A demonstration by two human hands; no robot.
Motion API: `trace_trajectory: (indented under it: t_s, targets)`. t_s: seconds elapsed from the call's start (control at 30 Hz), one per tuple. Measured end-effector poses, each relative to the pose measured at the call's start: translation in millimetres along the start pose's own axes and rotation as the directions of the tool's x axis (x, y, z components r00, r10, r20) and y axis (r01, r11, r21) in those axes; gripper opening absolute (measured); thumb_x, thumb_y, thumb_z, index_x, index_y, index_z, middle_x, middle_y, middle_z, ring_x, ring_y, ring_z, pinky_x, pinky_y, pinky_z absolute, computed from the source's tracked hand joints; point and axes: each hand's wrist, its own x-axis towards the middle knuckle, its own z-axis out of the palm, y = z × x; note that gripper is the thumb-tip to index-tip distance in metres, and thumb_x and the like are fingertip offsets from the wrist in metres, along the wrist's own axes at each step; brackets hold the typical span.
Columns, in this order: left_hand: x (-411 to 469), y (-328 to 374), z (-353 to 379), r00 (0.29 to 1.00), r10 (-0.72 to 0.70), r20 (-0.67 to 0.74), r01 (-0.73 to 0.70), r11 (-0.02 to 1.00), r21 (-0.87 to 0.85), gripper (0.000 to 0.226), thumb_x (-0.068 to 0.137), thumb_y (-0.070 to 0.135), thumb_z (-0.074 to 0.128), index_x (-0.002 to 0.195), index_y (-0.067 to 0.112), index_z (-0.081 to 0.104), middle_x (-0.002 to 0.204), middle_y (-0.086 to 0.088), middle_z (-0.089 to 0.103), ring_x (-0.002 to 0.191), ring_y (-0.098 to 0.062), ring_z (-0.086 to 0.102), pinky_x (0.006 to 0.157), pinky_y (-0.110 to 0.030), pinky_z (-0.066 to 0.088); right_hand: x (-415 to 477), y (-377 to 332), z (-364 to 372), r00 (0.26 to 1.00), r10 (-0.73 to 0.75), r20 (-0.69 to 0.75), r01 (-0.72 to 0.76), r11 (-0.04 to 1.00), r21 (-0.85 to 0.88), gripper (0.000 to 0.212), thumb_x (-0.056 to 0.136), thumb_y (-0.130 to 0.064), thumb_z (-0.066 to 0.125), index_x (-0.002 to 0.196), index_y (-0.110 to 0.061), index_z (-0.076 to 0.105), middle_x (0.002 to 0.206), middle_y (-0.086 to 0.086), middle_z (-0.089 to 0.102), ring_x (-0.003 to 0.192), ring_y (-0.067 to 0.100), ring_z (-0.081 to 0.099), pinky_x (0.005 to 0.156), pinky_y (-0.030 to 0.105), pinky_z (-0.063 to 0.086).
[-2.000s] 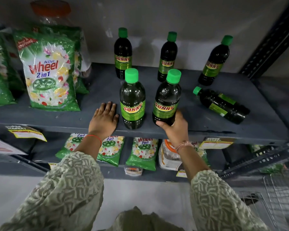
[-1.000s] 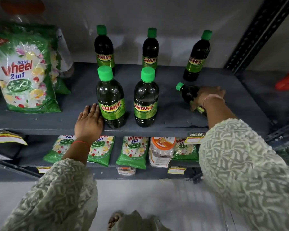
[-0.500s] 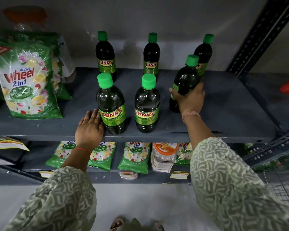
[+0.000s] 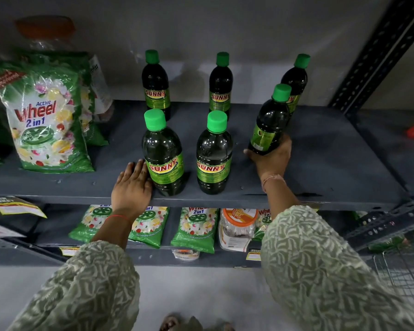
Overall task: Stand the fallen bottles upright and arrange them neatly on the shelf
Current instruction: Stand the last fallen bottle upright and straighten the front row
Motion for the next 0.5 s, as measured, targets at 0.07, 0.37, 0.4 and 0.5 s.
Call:
trace_trajectory:
  t_s: [0.07,0.37,0.4,0.5]
  targets:
    - [0.6,0.2,0.2,1.0,-0.003,-0.003,0.003,1.0,-0.008,0.054,0.091,0.026,0.02,0.143,0.012,0.016,0.156,-0.007,0.017,0.145,-0.023,0.01,0.12,-0.038,0.011,4.4,7.6,-6.9,0.99,0.092,0.108,-0.106,0.985,0.133,0.069,0.055,-0.002,0.082,0.11,-0.01,0.041,0.115,0.013,0.058,0.105,0.026,0.057,0.089,0.031,0.047]
    - [0.1,2.8,-1.5,1.0,-0.006,-0.001,0.006,1.0,-0.022,0.052,0.093,0.019,0.027,0.143,0.012,0.014,0.156,-0.006,0.015,0.145,-0.022,0.009,0.12,-0.037,0.009,25.7,20.6,-33.6,0.838,0.111,0.534,-0.233,0.958,0.167,0.072,0.077,0.011,0.059,0.139,-0.004,0.027,0.124,0.004,0.057,0.122,0.018,0.046,0.112,0.044,0.029]
    - [0.1,2.7,-1.3,1.0,-0.005,-0.003,0.005,1.0,-0.021,0.052,0.093,0.019,0.027,0.143,0.012,0.014,0.156,-0.007,0.015,0.145,-0.023,0.009,0.12,-0.038,0.009,20.8,18.4,-28.4,0.863,0.121,0.49,-0.226,0.961,0.161,0.087,0.073,0.002,0.069,0.143,-0.009,0.018,0.137,0.009,0.046,0.13,0.022,0.039,0.114,0.045,0.026]
    - [0.8,1.8,-1.3,1.0,-0.006,-0.001,0.006,1.0,-0.019,0.052,0.093,0.019,0.027,0.143,0.012,0.014,0.156,-0.006,0.015,0.145,-0.022,0.009,0.12,-0.037,0.009,3.7,8.3,-3.8,0.98,0.094,0.176,-0.094,0.996,-0.007,0.113,0.047,-0.018,0.089,0.139,-0.009,0.024,0.14,0.017,0.037,0.131,0.028,0.034,0.111,0.042,0.03]
